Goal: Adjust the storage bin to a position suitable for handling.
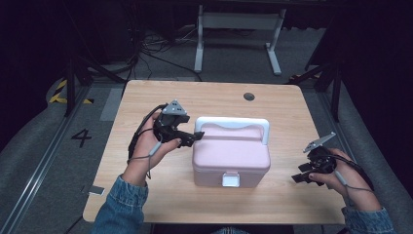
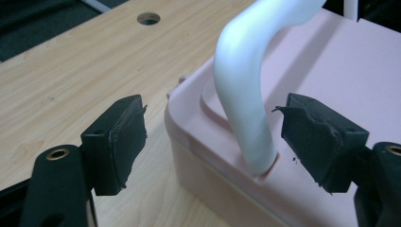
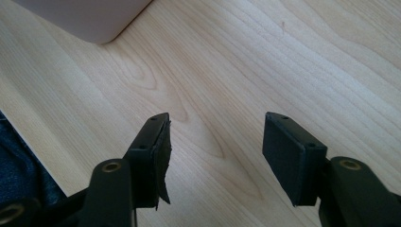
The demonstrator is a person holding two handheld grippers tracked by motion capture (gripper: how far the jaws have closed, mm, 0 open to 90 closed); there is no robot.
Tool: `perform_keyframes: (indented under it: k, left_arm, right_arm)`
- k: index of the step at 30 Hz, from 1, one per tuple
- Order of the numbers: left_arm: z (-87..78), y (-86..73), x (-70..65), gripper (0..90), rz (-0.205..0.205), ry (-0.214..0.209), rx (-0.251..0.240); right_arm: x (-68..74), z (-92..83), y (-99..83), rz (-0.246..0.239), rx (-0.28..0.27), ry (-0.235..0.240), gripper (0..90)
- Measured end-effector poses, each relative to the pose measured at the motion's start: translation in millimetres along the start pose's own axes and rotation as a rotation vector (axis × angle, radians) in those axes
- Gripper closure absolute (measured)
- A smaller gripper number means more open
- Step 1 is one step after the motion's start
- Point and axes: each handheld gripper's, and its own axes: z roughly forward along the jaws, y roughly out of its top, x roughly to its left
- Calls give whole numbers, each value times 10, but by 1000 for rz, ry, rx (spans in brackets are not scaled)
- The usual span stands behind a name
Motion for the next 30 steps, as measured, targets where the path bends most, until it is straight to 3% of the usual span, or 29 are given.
perform_keyframes:
  k: [5,7,13,19,22,30]
  left_arm:
    - [83,18,-52,302,-3,-11,-14]
    - [116,20,-60,335,-10,4,-18]
    - [186,31,-79,464,-66,1,-44]
    - [229,51,-142,582,-31,-26,-94]
    - [202,63,-178,647,-12,3,-85]
    - [117,100,-247,704,16,-5,-89]
  right_arm:
    - [7,9,-6,0,-2,0,433]
    - [6,14,-6,0,0,1,433]
    - [2,18,-1,0,-2,-4,434]
    - [-2,1,1,5,-22,-11,437]
    - [-4,4,5,2,-24,-14,438]
    - [17,-9,30,-14,-52,-23,440]
